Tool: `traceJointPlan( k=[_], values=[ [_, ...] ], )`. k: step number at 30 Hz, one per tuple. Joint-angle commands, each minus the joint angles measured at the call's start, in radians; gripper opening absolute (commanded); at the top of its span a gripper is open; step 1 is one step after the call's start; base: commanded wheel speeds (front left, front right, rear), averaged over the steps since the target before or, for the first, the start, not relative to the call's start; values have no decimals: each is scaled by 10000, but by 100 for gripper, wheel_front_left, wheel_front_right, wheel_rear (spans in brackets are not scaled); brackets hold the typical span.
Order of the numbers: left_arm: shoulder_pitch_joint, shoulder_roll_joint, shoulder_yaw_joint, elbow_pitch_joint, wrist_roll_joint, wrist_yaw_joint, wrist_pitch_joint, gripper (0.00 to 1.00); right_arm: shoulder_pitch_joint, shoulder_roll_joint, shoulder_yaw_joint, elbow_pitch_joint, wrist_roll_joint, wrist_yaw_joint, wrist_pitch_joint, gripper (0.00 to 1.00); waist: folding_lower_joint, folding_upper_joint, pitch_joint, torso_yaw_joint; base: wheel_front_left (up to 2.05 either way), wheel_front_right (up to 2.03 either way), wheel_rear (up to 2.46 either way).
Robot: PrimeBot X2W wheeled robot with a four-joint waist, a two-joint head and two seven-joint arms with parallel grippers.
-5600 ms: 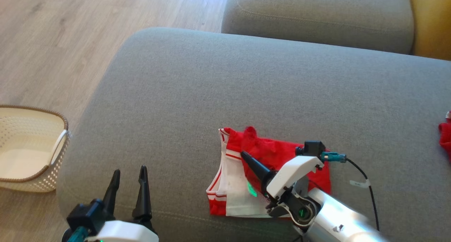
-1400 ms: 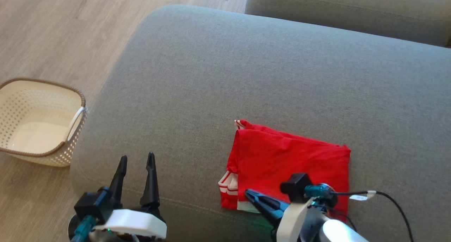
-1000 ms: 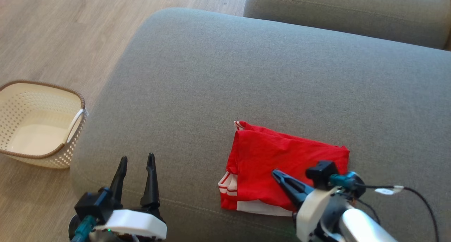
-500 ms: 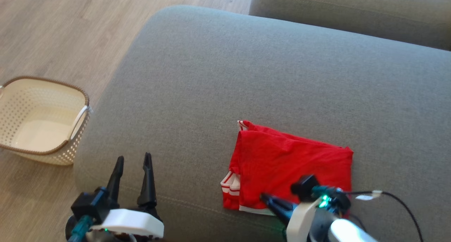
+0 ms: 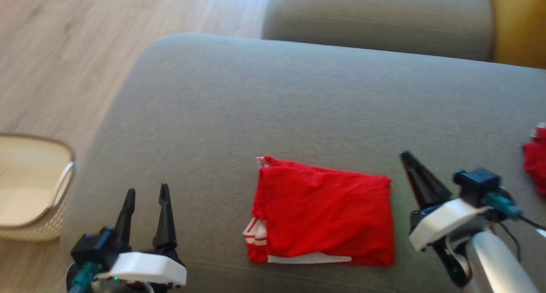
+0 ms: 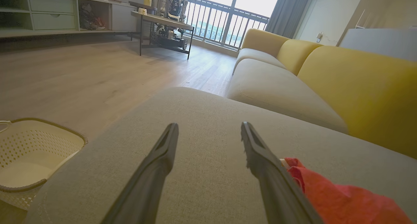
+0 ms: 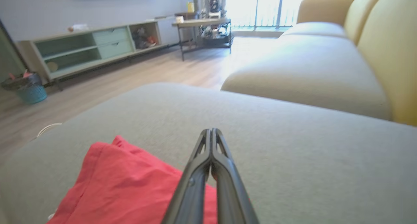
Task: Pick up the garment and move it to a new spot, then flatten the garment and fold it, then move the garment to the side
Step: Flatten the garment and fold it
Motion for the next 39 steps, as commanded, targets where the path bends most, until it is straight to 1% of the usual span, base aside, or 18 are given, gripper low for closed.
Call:
traceJointPlan(
  k=[1,4,8,14,15,16,23,39],
  values=[
    [-352,-36,415,-379,88,-51,-124,100,39,121,-148,-551,-278,-4,-145,0,0,0,-211,-415,0,0,0],
    [-362,-36,640,-484,-287,-55,-124,100,431,370,-889,-1196,-848,-4,-205,0,0,0,-294,-775,0,0,0],
    [-472,-36,797,-625,-263,-78,-124,100,995,433,-1389,-2055,-1671,-4,-369,0,0,0,-313,-1071,0,0,0],
    [-381,-36,782,-548,-263,-146,-124,100,1543,892,-2557,-2531,-2193,-4,-504,0,0,0,-334,-1350,0,0,0],
    [-335,-36,738,-501,-274,-155,-124,100,1593,980,-2743,-2547,-2253,-4,-529,84,0,0,-337,-1371,0,0,0],
    [-289,-36,699,-453,-290,-156,-124,100,1647,1057,-2875,-2508,-2290,-4,-541,100,0,0,-342,-1389,0,0,0],
    [-80,-36,331,-115,-388,-182,-124,100,1771,1258,-3138,-2212,-2319,-4,-618,100,0,0,-362,-1412,0,0,0],
    [-121,-36,335,-49,-303,-170,-124,100,1696,1273,-3092,-2004,-1853,-4,-690,100,0,0,-378,-1404,0,0,0]
  ],
)
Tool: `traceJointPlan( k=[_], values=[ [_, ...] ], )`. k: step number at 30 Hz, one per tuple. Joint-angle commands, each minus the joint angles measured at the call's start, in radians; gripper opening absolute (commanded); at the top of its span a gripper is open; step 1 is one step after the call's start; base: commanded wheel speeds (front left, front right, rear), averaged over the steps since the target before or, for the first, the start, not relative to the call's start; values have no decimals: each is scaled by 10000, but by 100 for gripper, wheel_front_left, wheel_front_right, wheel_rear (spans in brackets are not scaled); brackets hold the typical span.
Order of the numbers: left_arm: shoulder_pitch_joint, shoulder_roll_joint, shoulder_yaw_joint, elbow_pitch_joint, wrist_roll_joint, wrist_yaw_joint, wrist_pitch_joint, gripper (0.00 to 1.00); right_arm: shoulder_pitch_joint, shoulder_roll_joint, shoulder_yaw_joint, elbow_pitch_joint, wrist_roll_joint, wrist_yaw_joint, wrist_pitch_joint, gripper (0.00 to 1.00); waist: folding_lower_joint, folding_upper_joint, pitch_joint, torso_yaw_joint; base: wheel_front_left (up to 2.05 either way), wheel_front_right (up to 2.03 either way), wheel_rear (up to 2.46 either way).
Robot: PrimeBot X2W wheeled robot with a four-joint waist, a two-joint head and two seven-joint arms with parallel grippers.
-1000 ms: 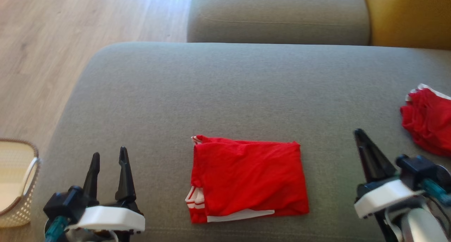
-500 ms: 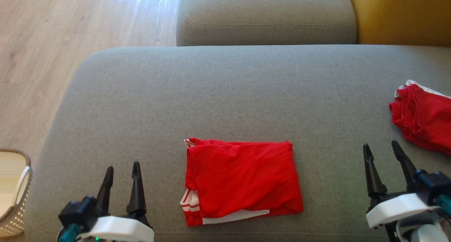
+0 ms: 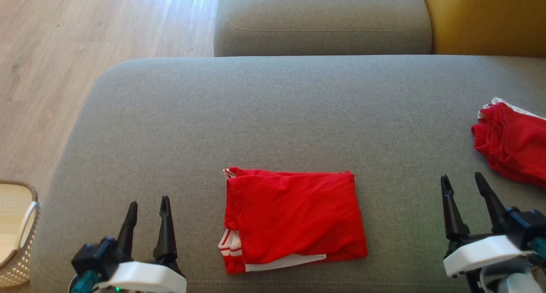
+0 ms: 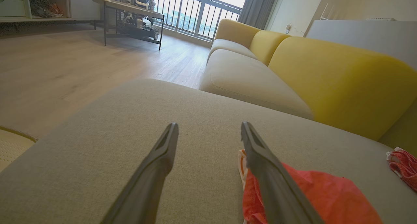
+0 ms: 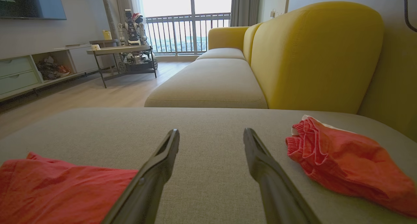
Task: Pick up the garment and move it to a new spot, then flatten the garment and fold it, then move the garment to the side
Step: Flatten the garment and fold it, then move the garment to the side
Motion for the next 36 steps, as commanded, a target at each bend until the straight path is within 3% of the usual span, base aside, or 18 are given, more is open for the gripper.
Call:
traceJointPlan(
  k=[1,22,31,36],
  values=[
    [-426,-32,302,-308,98,-22,-122,100,-342,-89,236,-264,55,-4,-123,100,0,0,3,11,0,0,0],
    [-459,-32,384,-296,216,-113,-122,100,-450,-88,238,-93,225,-4,-134,100,0,0,-2,114,0,0,0],
    [-475,-32,186,-252,173,-75,-122,100,-578,-88,1470,364,1165,-4,568,100,0,0,266,398,0,0,0],
    [-641,-32,-34,-314,97,14,-122,100,-895,-87,2361,1019,2463,-4,1813,100,0,0,683,683,0,0,0]
  ],
)
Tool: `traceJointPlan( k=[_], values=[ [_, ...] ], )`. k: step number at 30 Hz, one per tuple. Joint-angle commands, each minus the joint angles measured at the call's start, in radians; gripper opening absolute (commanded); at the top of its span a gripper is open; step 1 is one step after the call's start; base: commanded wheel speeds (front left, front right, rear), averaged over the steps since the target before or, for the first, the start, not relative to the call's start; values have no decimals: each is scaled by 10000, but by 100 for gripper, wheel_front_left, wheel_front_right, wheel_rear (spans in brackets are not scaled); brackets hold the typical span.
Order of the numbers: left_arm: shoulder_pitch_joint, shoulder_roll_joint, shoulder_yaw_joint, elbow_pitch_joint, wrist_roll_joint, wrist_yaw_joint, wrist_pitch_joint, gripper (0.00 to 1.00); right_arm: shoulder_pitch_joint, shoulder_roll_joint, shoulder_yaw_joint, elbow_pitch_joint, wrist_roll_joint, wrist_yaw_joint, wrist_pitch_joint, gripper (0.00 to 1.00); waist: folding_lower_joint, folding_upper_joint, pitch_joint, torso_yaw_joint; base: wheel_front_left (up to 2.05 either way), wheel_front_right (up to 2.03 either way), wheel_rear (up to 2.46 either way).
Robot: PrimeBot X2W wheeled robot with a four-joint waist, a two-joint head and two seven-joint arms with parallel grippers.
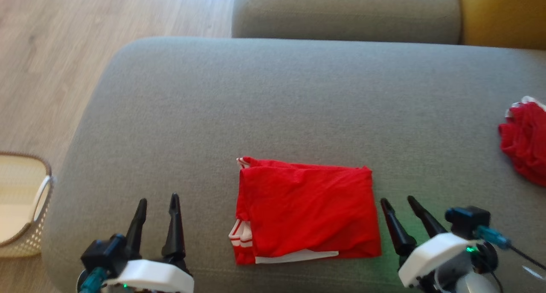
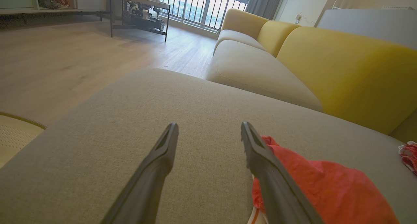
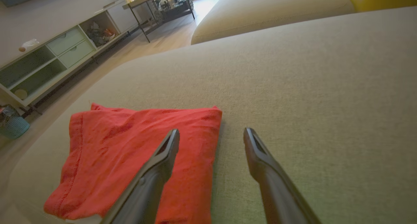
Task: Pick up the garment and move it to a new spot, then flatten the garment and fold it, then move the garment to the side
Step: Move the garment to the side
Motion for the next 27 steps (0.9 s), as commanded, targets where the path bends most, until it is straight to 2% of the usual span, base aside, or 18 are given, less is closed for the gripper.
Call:
traceJointPlan(
  k=[1,5,8,19,24,25,26,27],
  values=[
    [-574,-32,217,-348,-42,88,-122,100,-607,-103,273,-229,117,-4,69,100,-1,0,141,136,0,0,0],
    [-707,-32,106,-345,-64,162,-122,100,-956,-103,416,300,561,-4,551,100,-1,0,355,340,0,0,0],
    [-784,-32,26,-336,-84,197,-122,100,-1166,-103,443,717,464,-4,827,100,-1,0,476,492,0,0,0],
    [-831,-32,-55,-335,-29,223,-122,100,-1622,-103,357,2076,495,-4,1151,100,-1,0,638,761,0,0,0],
    [-867,-32,-79,-319,-1,229,-122,100,-1771,-103,733,2447,709,-4,1268,100,-1,0,647,779,0,0,0],
    [-873,-32,-85,-317,4,233,-122,100,-1792,-103,843,2509,735,-4,1313,97,-1,0,645,776,0,0,0],
    [-878,-32,-92,-316,10,236,-122,100,-1818,-103,906,2555,723,-4,1314,41,-1,0,645,771,0,0,0],
    [-886,-32,-106,-316,41,229,-122,100,-1850,-103,939,2576,663,-4,1257,0,-1,0,651,765,0,0,0]
  ],
)
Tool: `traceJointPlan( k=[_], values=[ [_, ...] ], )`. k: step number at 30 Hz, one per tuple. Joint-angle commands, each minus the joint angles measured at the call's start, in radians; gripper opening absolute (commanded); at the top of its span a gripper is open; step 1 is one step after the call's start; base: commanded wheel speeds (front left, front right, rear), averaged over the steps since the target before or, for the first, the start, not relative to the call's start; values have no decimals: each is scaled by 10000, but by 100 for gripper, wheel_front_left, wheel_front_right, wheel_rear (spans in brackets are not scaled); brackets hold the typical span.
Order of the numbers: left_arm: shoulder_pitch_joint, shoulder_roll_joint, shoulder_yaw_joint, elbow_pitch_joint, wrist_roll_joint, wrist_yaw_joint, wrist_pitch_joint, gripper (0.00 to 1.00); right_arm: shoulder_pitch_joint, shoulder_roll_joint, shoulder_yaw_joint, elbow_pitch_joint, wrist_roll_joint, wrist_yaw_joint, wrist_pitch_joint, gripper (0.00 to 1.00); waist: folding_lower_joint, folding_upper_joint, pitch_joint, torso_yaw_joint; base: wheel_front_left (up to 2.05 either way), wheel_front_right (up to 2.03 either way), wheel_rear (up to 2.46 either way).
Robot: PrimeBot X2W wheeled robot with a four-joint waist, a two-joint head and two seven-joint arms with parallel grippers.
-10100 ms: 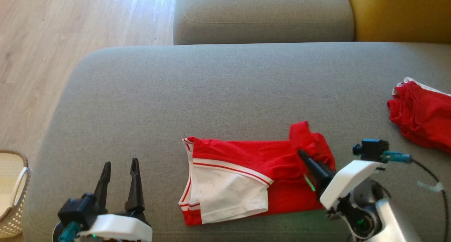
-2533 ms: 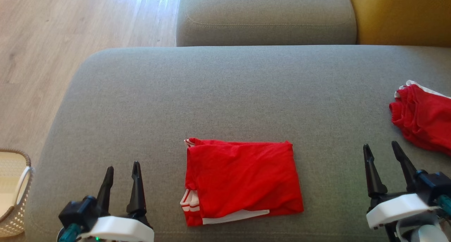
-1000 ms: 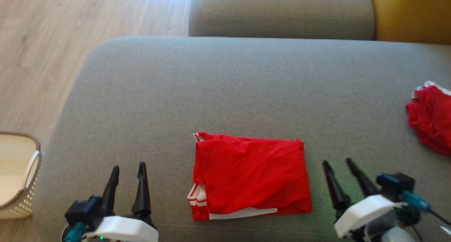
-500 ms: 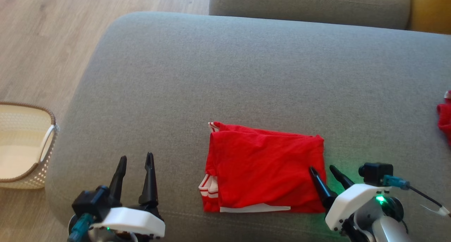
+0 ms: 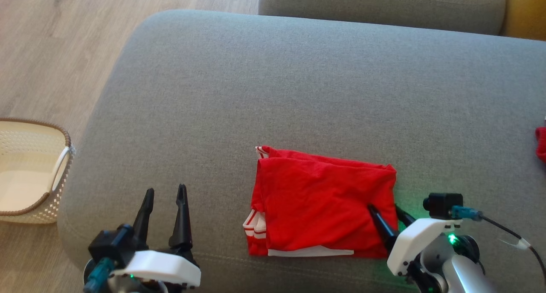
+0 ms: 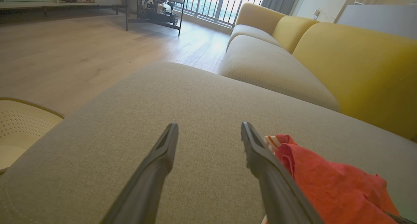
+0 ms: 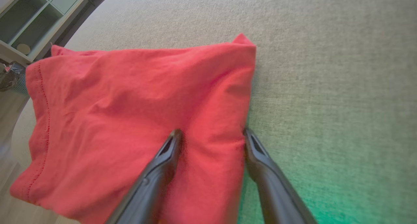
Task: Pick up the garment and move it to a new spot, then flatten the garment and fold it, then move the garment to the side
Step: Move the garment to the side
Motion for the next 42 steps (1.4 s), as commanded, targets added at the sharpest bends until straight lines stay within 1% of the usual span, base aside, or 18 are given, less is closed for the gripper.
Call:
traceJointPlan(
  k=[1,6,9,10,12,17,18,19,24,27,29,33,36,42],
  values=[
    [-517,-32,229,-309,182,15,-122,100,-283,-12,406,-36,-82,-4,-11,0,0,0,10,-16,0,0,0],
    [-498,-32,229,-316,273,30,-122,100,-439,-12,495,0,-515,-4,-325,0,0,0,-38,-134,0,0,0],
    [-482,-32,146,-385,266,37,-122,100,-490,-68,590,-50,-1423,-4,-764,0,0,0,-108,-284,0,0,0],
    [-482,-32,146,-385,266,37,-122,100,-490,-68,590,-50,-1423,-4,-764,0,0,0,-108,-284,0,0,0],
    [-476,-32,129,-427,237,71,-122,100,-482,-68,679,-71,-1774,-4,-918,0,0,0,-163,-435,0,0,0],
    [-506,-32,141,-529,239,73,-122,100,-788,-427,970,-401,-2452,-4,-1158,0,0,0,-204,-1086,0,0,0],
    [-527,-32,148,-567,237,78,-122,100,-905,-586,1146,-523,-2542,-4,-1178,0,0,0,-175,-1260,0,0,0],
    [-616,-32,111,-632,260,72,-122,100,-1192,-955,1433,-800,-2581,-4,-1242,0,0,0,-58,-1616,0,0,0],
    [-1163,-32,-77,-816,360,118,-122,100,-2291,-2058,2088,-1446,-2225,-4,-1273,0,0,0,564,-2595,0,0,0],
    [-1703,-32,-250,-923,579,116,-122,100,-3199,-2690,2167,-1617,-1725,-4,-1281,0,0,0,1162,-3201,0,0,0],
    [-2158,-32,-404,-894,812,41,-122,100,-3794,-3127,2106,-1498,-1442,-4,-1390,0,0,0,1586,-3533,0,0,0],
    [-3084,-32,-696,-723,1309,-114,-122,100,-4857,-3724,2101,-884,-805,-4,-1734,0,0,0,2404,-4114,0,0,0],
    [-3689,-32,-827,-657,1579,-191,-122,100,-5676,-3987,1936,-142,-329,-4,-1985,0,0,0,2969,-4477,0,0,0],
    [-4282,-32,-1006,-625,1722,-42,-122,100,-7059,-4409,1601,1358,-48,-4,-2540,0,0,0,3794,-4858,0,0,0]
  ],
)
